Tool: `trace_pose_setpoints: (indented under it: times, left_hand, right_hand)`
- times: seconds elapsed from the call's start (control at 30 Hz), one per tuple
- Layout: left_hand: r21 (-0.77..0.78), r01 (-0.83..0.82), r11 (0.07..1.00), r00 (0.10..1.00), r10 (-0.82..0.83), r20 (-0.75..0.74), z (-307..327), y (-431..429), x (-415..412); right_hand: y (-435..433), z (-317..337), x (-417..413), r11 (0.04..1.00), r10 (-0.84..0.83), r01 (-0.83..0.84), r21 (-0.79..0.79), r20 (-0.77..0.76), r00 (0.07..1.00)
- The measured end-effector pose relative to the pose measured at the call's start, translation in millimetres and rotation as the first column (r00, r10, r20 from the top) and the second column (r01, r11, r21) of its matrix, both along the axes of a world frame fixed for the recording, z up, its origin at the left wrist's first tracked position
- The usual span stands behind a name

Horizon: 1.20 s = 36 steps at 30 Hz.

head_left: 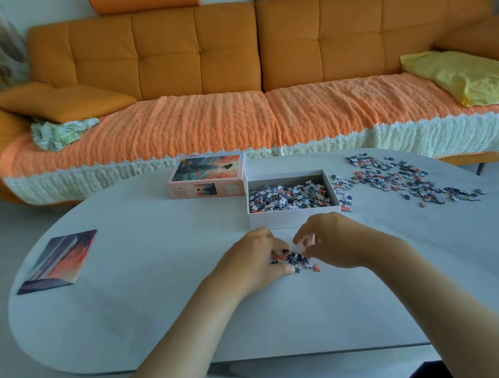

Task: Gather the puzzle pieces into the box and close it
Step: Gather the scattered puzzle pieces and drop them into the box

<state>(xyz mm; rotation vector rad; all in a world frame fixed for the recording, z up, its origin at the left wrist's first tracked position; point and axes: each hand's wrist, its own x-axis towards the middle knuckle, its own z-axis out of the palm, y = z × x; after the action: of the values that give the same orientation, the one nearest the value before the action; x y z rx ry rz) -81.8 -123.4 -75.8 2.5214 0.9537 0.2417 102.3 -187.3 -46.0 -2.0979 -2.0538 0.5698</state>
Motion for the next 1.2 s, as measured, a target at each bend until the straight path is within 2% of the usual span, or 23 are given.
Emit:
trace_pose_setpoints:
  times: [0.13, 0.33, 0.53, 0.63, 0.8, 0.97, 1.1, 1.2]
  left_hand:
    - [0.028, -0.031, 0.999, 0.997, 0.029, 0.065, -3, -5, 9]
    - [0.004, -0.030, 1.000, 0.997, 0.030, 0.068, 4, -1, 9]
    - [0.002, -0.024, 1.000, 0.990, 0.024, -0.140, 7, 14, -10]
    - [-0.019, -0.026, 0.999, 0.997, 0.024, -0.073, 3, 15, -9]
    - [-0.062, -0.088, 0.994, 0.995, 0.091, 0.048, 1, 14, -1]
    - [-0.111, -0.065, 0.992, 0.997, 0.070, 0.042, 0, 15, 1]
    - [-0.042, -0.043, 0.998, 0.999, 0.042, -0.030, 0, 16, 7]
    - [-0.041, -0.048, 0.998, 0.999, 0.048, -0.004, 1, 17, 11]
  right_hand:
    - [-5, 5, 4, 0.994, -0.038, 0.037, -0.105, -0.004, 0.999]
    - [-1, -1, -2, 0.995, -0.080, 0.079, -0.063, -0.007, 0.997]
    - [-2, 0, 4, 0.990, -0.085, 0.078, -0.120, -0.051, 0.995]
    - [3, -3, -2, 0.995, -0.055, 0.055, -0.080, -0.006, 0.998]
    - [9, -6, -6, 0.997, -0.072, 0.071, -0.019, -0.041, 0.997]
    - [7, -4, -4, 0.991, -0.113, 0.106, -0.080, -0.086, 0.990]
    - [9, -4, -12, 0.992, -0.109, 0.103, -0.078, -0.085, 0.990]
    - [11, -6, -17, 0.989, -0.138, 0.130, -0.071, -0.132, 0.982]
